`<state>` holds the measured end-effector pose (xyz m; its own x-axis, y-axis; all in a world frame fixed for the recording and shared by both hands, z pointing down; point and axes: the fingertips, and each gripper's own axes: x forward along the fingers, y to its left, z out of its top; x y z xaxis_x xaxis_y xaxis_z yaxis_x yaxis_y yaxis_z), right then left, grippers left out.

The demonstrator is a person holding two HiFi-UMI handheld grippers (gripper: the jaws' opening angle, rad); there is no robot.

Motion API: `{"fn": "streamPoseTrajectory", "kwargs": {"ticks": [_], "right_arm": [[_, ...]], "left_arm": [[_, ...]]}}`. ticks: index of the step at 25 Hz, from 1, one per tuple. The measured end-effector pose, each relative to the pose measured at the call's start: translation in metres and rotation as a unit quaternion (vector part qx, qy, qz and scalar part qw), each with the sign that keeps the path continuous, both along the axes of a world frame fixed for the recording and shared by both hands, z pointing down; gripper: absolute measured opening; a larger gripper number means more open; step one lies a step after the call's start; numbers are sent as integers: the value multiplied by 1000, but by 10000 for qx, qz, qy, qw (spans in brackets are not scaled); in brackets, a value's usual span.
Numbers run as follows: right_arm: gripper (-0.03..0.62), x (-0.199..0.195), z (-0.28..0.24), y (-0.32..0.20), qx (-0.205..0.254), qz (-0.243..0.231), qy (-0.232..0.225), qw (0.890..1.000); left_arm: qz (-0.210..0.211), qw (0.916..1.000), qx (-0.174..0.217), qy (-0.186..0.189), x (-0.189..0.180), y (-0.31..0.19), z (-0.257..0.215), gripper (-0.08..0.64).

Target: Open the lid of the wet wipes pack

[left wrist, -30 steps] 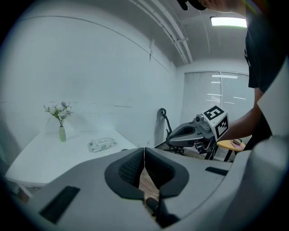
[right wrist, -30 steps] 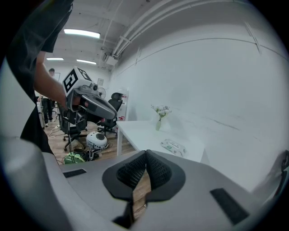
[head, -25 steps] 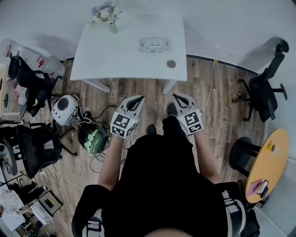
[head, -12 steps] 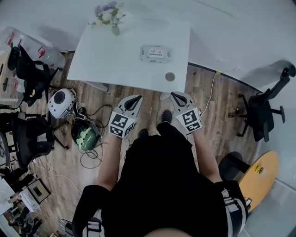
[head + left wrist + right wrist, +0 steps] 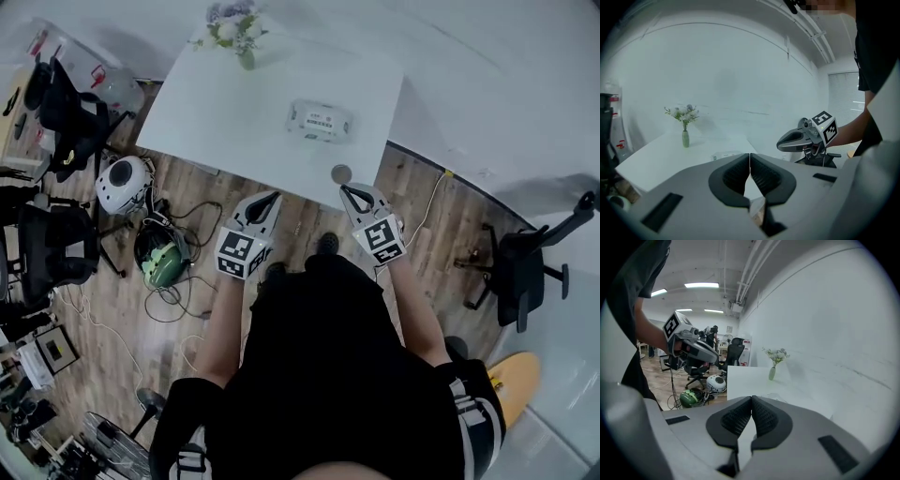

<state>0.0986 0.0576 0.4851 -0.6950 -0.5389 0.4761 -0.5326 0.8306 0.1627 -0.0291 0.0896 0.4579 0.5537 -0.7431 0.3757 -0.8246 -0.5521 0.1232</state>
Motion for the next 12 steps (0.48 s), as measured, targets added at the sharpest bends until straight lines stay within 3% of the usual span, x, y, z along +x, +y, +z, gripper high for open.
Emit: {"fn": "streamPoseTrajectory", "kwargs": {"ticks": [12], "right_arm": [[16,22,3,-48,-47,-579,-211,9981]], "left_arm": [[-446,9989,-34,-167,37,-31,3,25]]}}
